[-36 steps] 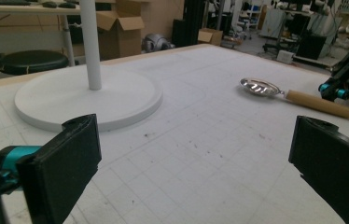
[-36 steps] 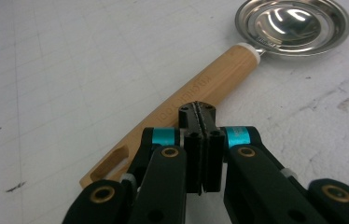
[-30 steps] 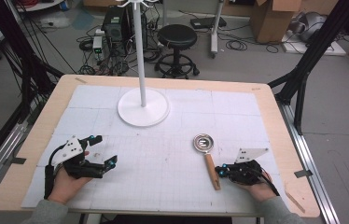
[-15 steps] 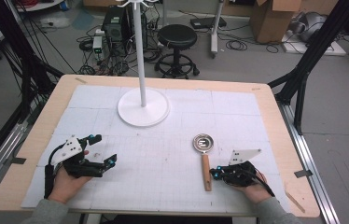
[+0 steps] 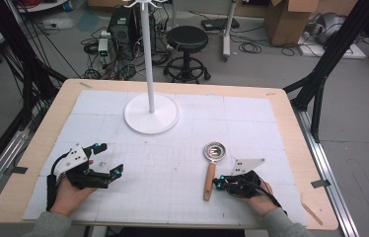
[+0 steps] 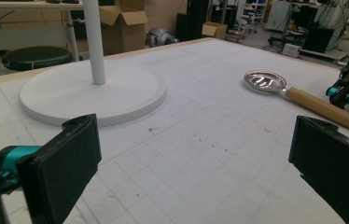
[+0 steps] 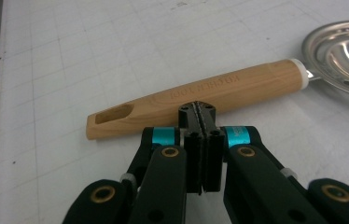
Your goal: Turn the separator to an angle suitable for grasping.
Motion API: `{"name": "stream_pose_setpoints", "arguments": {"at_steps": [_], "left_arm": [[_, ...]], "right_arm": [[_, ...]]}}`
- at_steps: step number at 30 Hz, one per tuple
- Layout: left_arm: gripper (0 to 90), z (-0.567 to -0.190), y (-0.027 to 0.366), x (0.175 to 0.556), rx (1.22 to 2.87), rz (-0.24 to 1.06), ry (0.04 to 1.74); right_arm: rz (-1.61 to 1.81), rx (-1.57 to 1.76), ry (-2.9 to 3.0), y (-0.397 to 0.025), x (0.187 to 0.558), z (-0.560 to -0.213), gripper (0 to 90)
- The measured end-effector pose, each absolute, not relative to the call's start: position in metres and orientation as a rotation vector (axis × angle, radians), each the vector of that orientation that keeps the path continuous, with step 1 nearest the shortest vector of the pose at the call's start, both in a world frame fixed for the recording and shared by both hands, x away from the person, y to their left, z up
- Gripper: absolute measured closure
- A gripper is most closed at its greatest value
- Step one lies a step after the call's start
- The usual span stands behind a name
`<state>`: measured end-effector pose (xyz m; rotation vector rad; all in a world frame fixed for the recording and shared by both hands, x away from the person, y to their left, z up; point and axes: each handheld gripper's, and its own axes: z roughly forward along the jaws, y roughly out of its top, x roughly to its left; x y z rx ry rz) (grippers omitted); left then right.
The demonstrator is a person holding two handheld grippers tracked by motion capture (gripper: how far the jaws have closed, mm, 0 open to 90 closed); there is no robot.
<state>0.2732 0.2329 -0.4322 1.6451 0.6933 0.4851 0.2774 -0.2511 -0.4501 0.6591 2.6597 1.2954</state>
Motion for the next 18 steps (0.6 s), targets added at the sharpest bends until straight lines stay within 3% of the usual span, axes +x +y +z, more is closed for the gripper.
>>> {"name": "stream_pose_setpoints", "arguments": {"at_steps": [18], "left_arm": [[2.8, -0.433, 0.233, 0.274, 1.642, 0.487, 0.696]], "right_arm": [[1.294, 0.675, 2.651, -0.238, 0.281, -0.45, 90.0]]}}
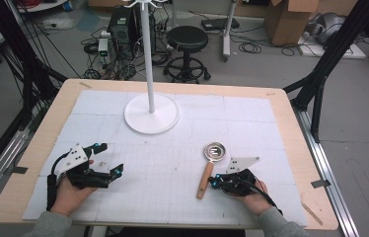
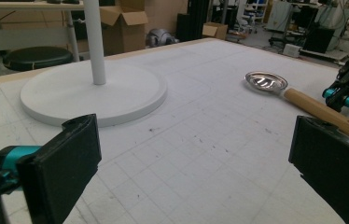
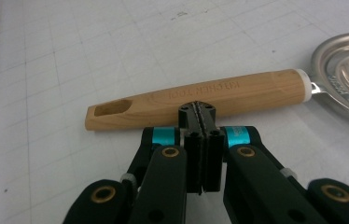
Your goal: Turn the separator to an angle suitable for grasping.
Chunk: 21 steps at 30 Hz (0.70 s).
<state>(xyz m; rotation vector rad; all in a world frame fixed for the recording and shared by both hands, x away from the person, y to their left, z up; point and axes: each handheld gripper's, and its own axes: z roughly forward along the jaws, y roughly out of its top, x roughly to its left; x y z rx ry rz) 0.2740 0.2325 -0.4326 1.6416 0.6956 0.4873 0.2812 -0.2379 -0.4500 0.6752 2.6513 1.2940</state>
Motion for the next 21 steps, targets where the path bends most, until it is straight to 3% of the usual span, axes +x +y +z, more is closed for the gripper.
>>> {"name": "stream_pose_setpoints", "arguments": {"at_steps": [10, 21], "left_arm": [[2.7, -0.432, 0.233, 0.273, 1.649, 0.484, 0.696], [2.8, -0.433, 0.232, 0.274, 1.653, 0.478, 0.703]], "right_arm": [[1.311, 0.661, 2.644, -0.235, 0.283, -0.443, 90.0], [1.38, 0.72, 2.545, -0.236, 0.308, -0.427, 90.0]]}}
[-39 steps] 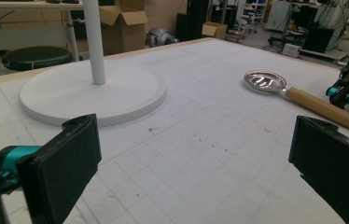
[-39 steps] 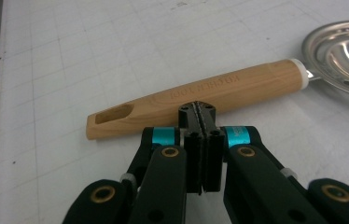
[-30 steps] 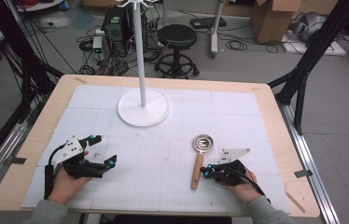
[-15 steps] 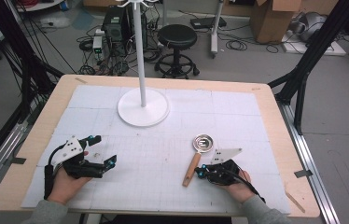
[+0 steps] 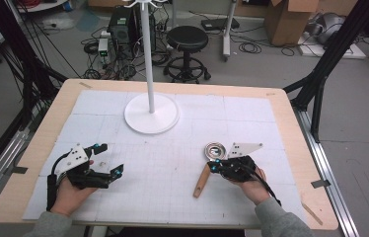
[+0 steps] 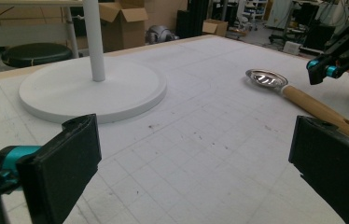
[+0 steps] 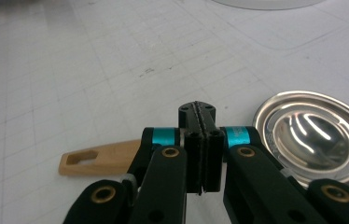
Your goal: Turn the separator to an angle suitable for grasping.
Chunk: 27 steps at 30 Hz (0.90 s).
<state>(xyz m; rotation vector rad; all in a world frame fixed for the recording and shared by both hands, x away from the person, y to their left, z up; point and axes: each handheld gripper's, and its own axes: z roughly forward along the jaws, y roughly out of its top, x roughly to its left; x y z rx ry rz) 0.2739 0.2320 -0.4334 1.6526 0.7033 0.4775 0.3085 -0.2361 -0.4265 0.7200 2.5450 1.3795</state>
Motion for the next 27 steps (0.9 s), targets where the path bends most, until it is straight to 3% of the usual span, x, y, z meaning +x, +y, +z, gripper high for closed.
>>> {"name": "stream_pose_setpoints", "arguments": {"at_steps": [17, 27], "left_arm": [[2.8, -0.434, 0.232, 0.272, 1.684, 0.459, 0.719], [2.8, -0.433, 0.232, 0.271, 1.657, 0.462, 0.729]], "right_arm": [[1.205, 0.734, 2.598, -0.209, 0.353, -0.426, 90.0], [1.117, 0.746, 2.659, -0.2, 0.359, -0.434, 90.0]]}}
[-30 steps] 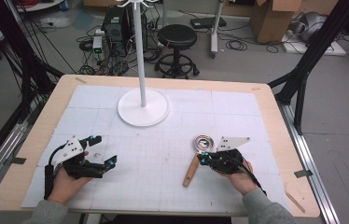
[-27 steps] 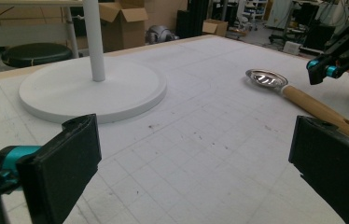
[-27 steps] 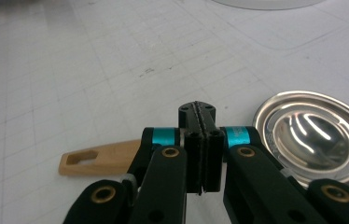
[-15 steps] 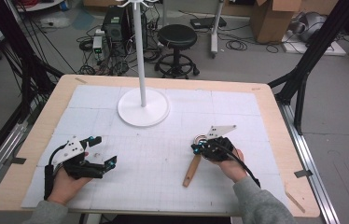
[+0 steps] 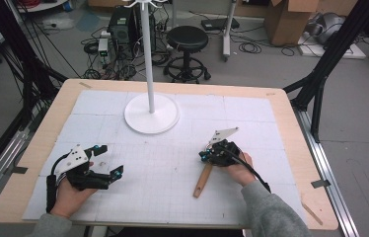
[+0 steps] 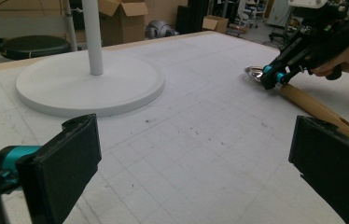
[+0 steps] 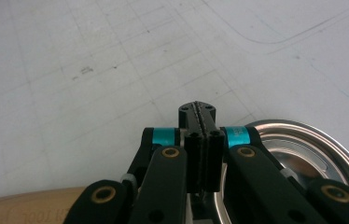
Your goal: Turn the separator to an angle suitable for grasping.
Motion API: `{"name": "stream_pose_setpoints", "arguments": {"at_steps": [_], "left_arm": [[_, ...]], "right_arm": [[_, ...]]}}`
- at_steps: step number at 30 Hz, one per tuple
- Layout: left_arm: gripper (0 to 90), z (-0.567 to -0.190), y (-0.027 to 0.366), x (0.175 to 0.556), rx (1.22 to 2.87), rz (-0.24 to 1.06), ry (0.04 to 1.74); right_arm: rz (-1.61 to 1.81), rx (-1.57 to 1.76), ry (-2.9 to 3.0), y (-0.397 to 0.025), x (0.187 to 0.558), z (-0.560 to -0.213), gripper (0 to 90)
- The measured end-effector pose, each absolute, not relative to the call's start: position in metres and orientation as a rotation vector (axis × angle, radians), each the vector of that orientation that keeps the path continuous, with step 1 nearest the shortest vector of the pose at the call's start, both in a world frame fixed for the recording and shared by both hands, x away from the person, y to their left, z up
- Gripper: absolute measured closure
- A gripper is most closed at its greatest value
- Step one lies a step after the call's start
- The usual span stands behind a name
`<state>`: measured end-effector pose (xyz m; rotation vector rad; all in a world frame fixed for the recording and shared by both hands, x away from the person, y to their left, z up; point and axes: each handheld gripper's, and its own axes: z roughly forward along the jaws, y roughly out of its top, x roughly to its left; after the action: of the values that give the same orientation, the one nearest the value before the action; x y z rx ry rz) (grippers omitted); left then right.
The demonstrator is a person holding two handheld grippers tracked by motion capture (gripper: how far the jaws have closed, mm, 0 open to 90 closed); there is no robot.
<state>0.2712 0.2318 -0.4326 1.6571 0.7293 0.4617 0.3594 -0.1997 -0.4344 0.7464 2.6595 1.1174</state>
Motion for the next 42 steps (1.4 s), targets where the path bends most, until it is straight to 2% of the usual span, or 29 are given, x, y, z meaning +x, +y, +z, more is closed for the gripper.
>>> {"name": "stream_pose_setpoints", "arguments": {"at_steps": [42], "left_arm": [[2.8, -0.433, 0.232, 0.272, 1.675, 0.456, 0.729]], "right_arm": [[1.034, 0.786, 2.67, -0.211, 0.354, -0.437, 90.0]]}}
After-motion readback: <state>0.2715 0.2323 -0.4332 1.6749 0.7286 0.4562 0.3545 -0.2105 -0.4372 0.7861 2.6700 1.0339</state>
